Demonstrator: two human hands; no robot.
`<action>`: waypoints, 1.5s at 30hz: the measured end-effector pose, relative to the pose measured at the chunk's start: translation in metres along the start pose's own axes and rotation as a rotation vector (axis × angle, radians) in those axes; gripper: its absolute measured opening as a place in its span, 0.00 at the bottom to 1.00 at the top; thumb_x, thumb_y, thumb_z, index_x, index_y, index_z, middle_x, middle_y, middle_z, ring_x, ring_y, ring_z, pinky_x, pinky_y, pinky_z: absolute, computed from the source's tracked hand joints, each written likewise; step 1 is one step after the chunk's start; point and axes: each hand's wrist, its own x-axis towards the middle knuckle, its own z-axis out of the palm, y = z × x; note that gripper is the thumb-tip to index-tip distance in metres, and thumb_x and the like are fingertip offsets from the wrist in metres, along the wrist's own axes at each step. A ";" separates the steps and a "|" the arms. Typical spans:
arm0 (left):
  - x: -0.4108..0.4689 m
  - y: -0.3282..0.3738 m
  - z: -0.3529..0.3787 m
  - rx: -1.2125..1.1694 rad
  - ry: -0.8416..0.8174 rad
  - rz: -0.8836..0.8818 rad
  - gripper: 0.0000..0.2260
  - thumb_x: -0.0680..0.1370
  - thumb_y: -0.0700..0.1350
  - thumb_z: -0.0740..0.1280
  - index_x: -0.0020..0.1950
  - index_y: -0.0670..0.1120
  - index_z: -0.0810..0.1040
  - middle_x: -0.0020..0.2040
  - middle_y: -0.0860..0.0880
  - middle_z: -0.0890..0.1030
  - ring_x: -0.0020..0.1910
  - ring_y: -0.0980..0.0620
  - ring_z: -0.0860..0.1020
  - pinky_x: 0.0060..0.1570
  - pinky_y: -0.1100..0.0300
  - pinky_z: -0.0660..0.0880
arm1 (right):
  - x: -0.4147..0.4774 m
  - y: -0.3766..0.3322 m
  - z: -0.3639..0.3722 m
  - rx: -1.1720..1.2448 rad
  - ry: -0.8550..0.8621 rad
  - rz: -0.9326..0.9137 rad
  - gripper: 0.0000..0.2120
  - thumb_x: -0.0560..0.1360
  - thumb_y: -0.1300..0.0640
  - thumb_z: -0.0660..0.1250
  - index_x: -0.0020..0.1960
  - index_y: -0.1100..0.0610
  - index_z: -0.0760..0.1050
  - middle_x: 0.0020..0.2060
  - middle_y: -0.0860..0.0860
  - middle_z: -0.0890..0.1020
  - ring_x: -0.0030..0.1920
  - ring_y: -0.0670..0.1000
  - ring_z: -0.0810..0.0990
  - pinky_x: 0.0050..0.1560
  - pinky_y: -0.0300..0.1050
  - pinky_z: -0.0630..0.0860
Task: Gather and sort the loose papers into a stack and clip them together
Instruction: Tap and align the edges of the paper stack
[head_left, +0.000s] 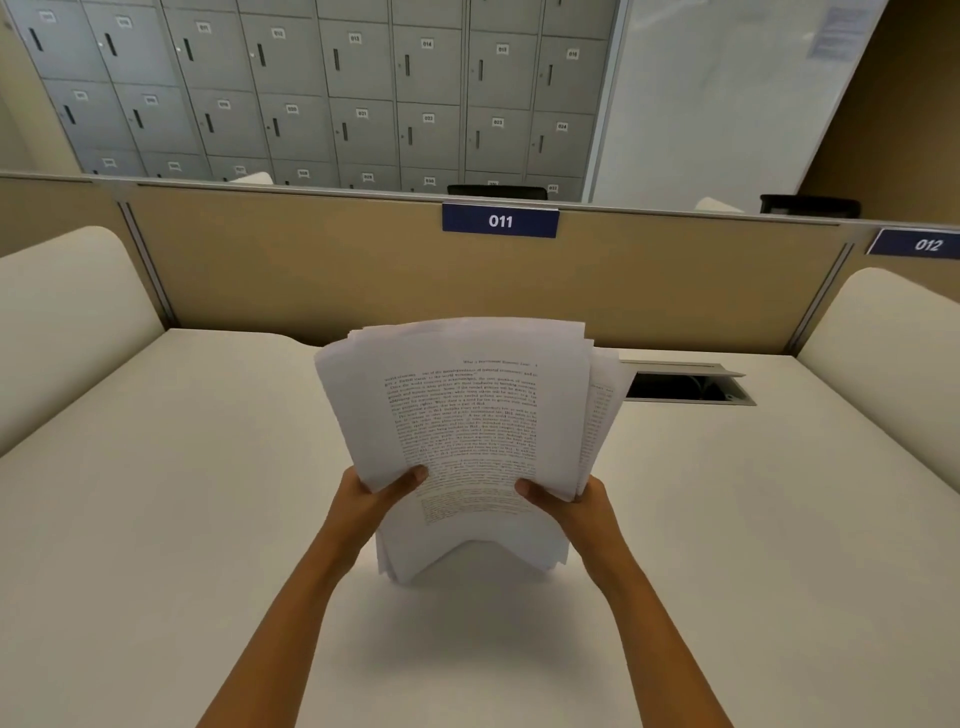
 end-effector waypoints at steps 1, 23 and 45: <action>0.001 0.004 -0.001 0.005 -0.008 0.006 0.32 0.49 0.66 0.76 0.51 0.58 0.79 0.49 0.53 0.83 0.50 0.48 0.81 0.49 0.48 0.80 | 0.000 -0.006 -0.002 0.010 0.002 -0.018 0.15 0.68 0.56 0.74 0.52 0.47 0.76 0.49 0.47 0.82 0.51 0.53 0.81 0.41 0.37 0.81; 0.005 0.052 0.002 0.002 -0.045 0.119 0.30 0.47 0.68 0.75 0.46 0.60 0.80 0.42 0.55 0.84 0.45 0.49 0.83 0.46 0.46 0.80 | -0.018 -0.090 0.011 -0.316 0.579 -0.673 0.27 0.78 0.41 0.53 0.72 0.51 0.53 0.69 0.50 0.63 0.68 0.43 0.65 0.65 0.39 0.68; 0.004 0.052 0.002 0.051 -0.193 0.122 0.33 0.49 0.68 0.75 0.51 0.58 0.77 0.44 0.54 0.84 0.47 0.49 0.83 0.46 0.50 0.81 | -0.020 -0.141 0.044 -1.166 0.171 -0.783 0.19 0.80 0.49 0.55 0.69 0.51 0.67 0.58 0.49 0.79 0.59 0.52 0.75 0.68 0.50 0.64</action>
